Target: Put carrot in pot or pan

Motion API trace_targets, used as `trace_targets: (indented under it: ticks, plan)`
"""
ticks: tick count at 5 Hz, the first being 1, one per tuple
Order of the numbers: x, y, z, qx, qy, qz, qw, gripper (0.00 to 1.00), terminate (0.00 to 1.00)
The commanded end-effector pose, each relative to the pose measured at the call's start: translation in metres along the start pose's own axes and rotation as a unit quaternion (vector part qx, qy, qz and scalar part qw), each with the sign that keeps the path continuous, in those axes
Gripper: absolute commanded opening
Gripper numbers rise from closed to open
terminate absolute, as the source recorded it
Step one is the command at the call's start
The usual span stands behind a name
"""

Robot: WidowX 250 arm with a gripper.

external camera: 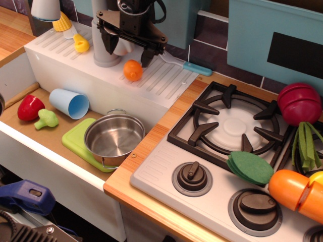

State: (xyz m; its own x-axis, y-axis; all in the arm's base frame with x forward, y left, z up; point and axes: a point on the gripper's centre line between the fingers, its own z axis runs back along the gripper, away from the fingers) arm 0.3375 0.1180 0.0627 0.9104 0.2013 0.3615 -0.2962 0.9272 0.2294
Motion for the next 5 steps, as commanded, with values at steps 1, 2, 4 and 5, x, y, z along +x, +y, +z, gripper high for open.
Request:
trace_targets:
  ticks: [1,2,4,5]
  plan:
    - [0.016,0.011,-0.005,-0.019,-0.034,0.003,0.9992,1.00,0.00]
    - [0.018,0.012,-0.016,-0.031,-0.036,0.009,0.9988,1.00,0.00]
    - [0.030,0.010,-0.030,-0.052,-0.041,0.010,0.9978,1.00,0.00]
    - [0.037,0.008,-0.037,-0.059,-0.044,0.012,0.9972,1.00,0.00]
